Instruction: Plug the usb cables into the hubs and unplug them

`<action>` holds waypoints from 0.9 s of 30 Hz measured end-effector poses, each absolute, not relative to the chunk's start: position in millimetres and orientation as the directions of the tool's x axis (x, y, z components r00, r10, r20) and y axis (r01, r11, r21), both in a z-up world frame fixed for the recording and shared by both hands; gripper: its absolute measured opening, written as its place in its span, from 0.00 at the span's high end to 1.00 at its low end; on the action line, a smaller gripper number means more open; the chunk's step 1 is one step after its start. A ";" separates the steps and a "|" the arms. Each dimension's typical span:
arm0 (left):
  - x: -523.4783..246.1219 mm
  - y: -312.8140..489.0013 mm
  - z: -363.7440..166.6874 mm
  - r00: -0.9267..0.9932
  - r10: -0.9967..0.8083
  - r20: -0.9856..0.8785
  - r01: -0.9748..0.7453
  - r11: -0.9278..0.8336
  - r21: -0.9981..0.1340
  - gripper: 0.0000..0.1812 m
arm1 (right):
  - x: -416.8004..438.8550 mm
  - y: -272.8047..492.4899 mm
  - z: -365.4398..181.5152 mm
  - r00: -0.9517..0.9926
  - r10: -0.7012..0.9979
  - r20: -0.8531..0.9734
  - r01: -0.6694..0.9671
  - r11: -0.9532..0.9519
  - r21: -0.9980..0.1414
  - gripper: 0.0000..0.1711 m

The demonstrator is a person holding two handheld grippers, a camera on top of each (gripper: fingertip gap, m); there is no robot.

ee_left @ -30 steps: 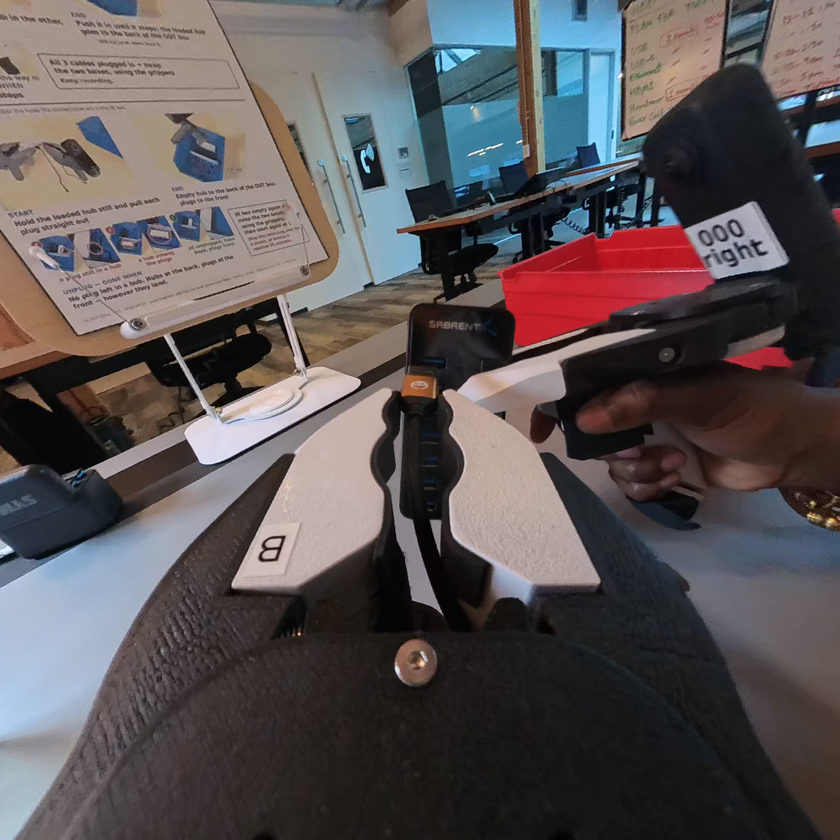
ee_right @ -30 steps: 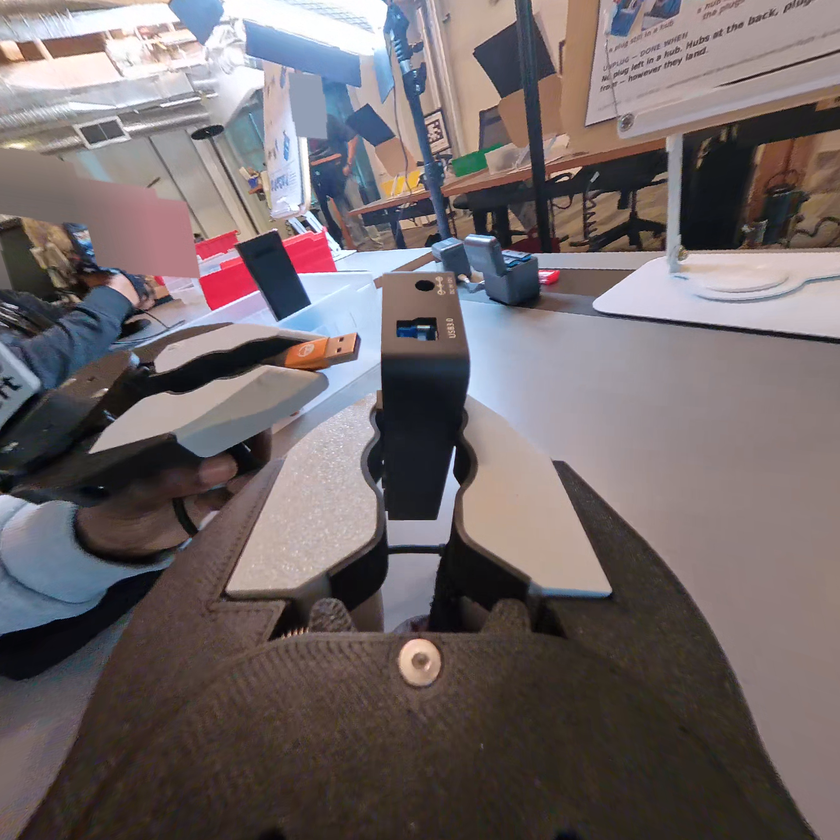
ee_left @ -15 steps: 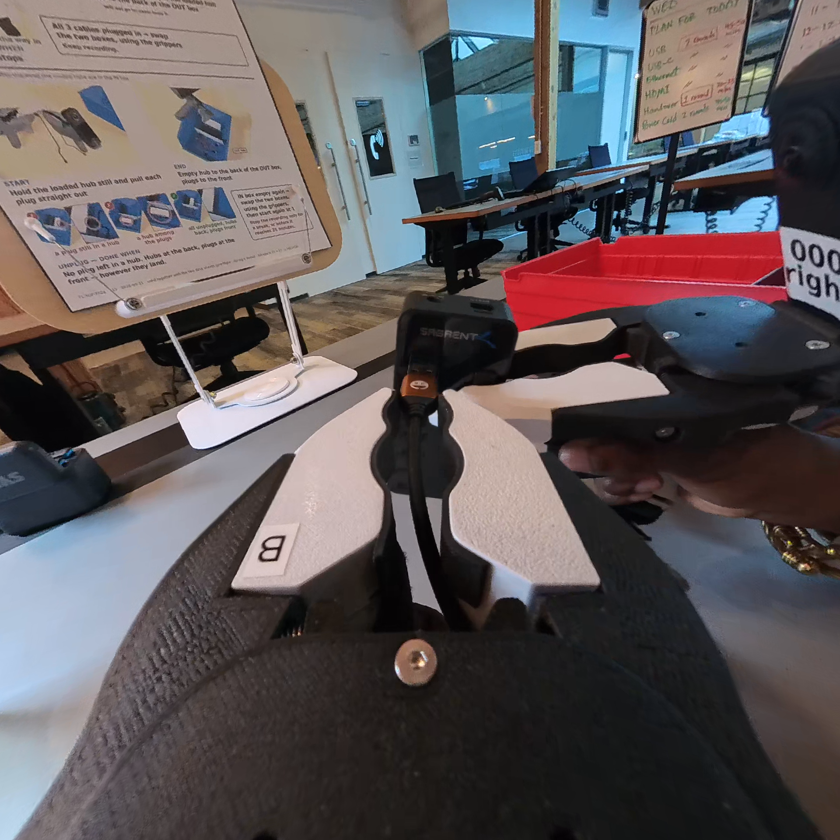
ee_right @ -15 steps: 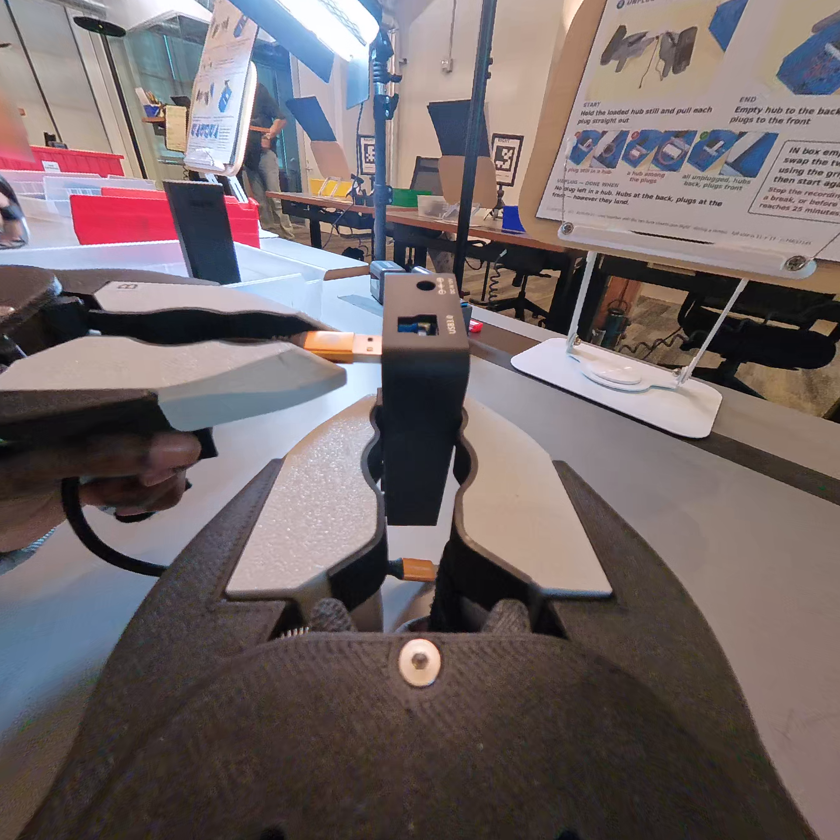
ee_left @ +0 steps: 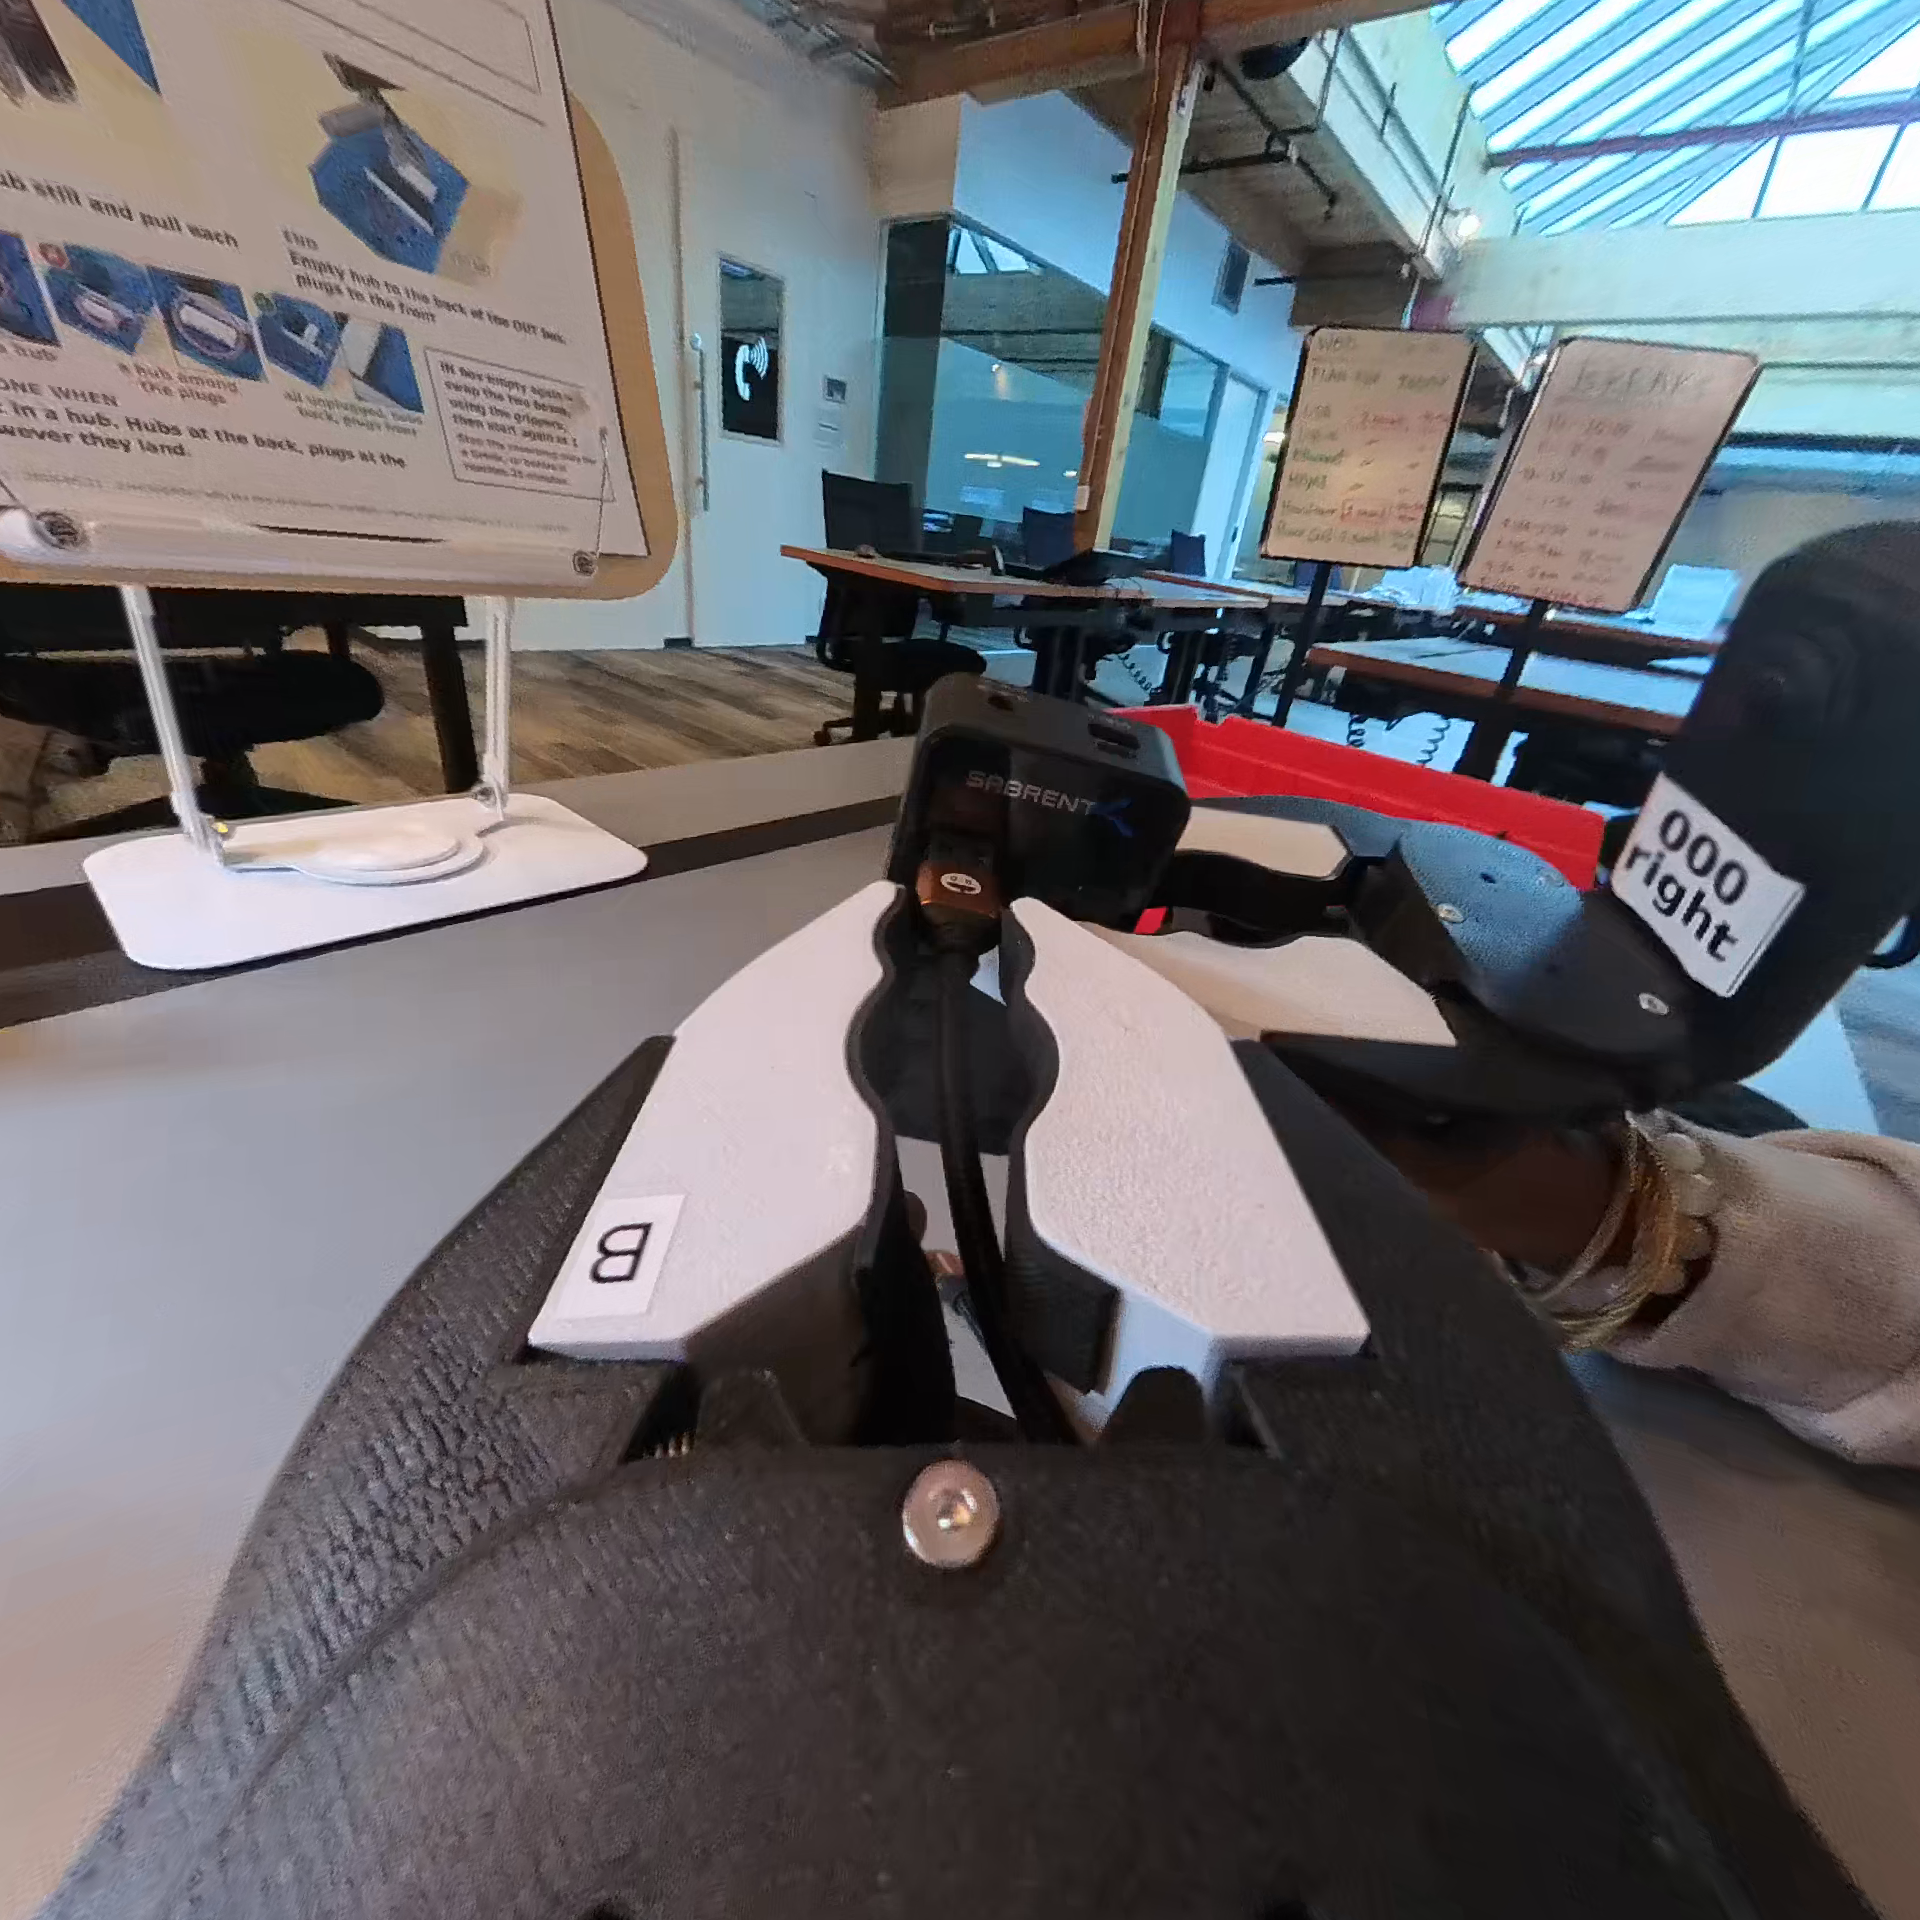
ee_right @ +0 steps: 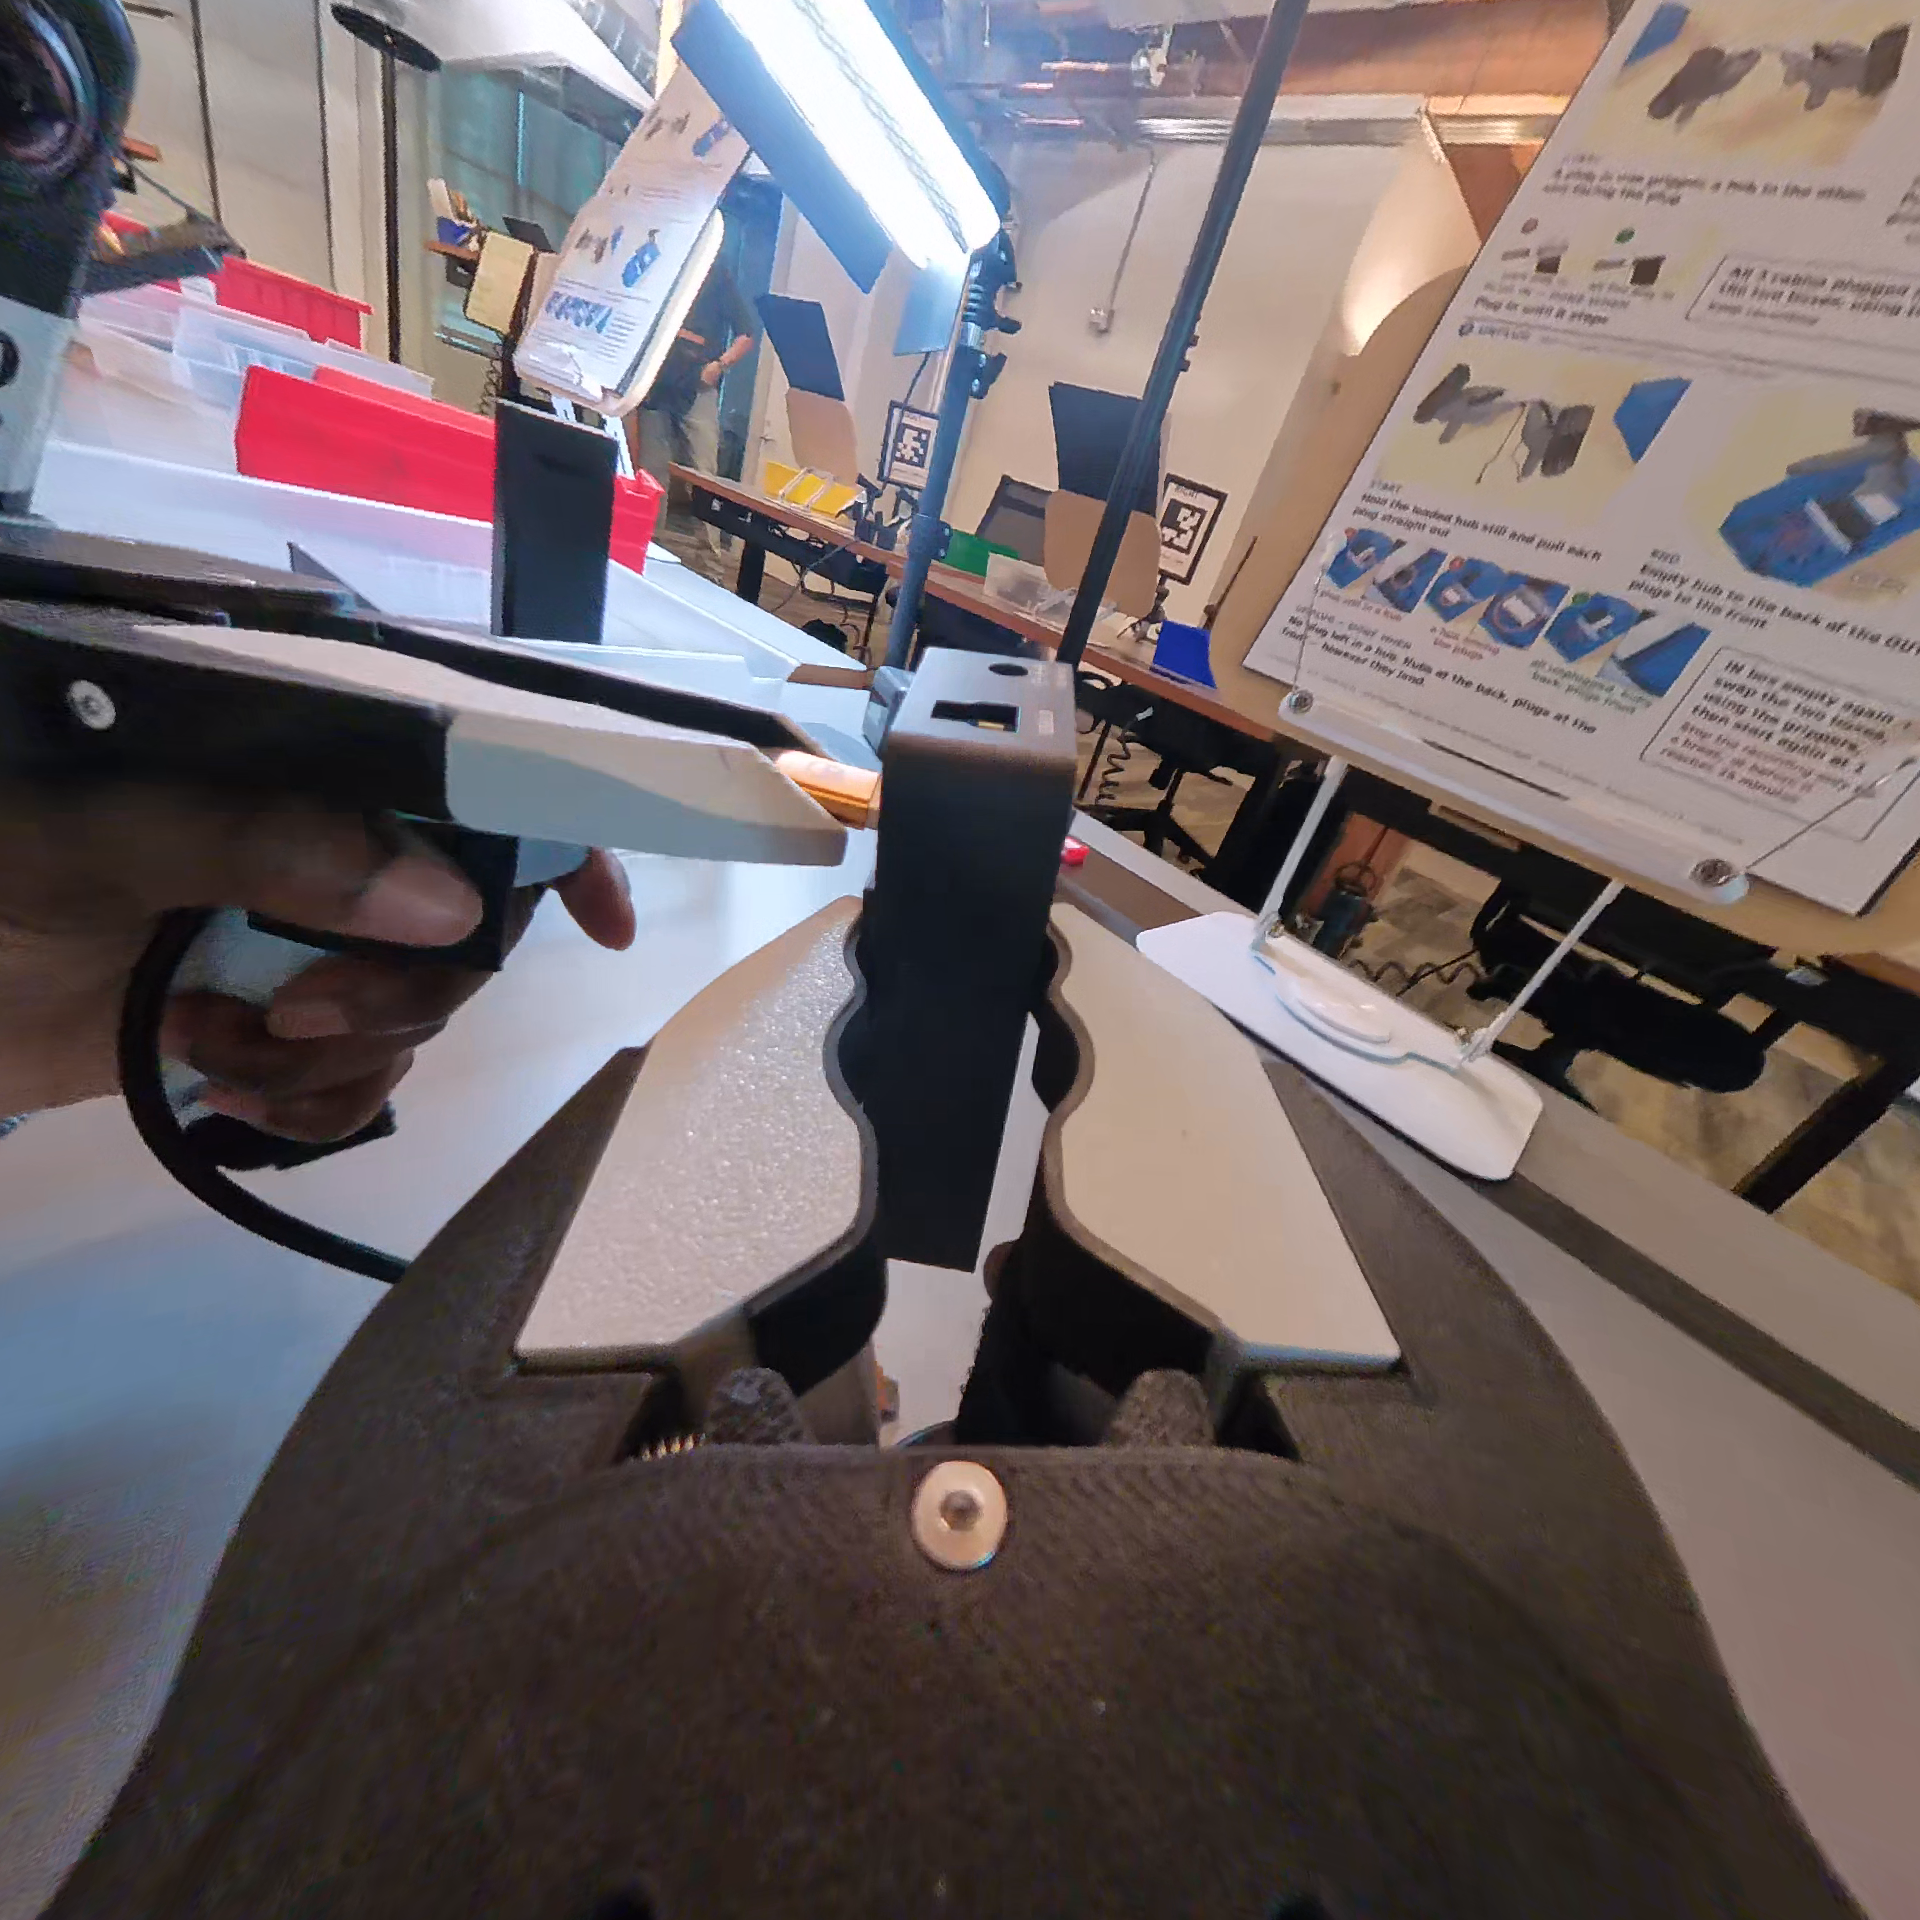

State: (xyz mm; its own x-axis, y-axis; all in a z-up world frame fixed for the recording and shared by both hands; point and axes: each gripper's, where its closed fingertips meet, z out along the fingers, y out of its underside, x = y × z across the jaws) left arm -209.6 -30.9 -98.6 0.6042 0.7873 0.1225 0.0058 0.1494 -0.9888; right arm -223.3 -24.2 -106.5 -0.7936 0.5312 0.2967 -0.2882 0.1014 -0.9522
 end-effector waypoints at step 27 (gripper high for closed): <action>-223.7 -66.2 -77.0 0.454 0.890 -0.028 -0.218 0.080 -0.973 0.64 | -311.3 19.9 -162.7 -0.770 0.638 0.016 0.092 0.135 -0.987 0.84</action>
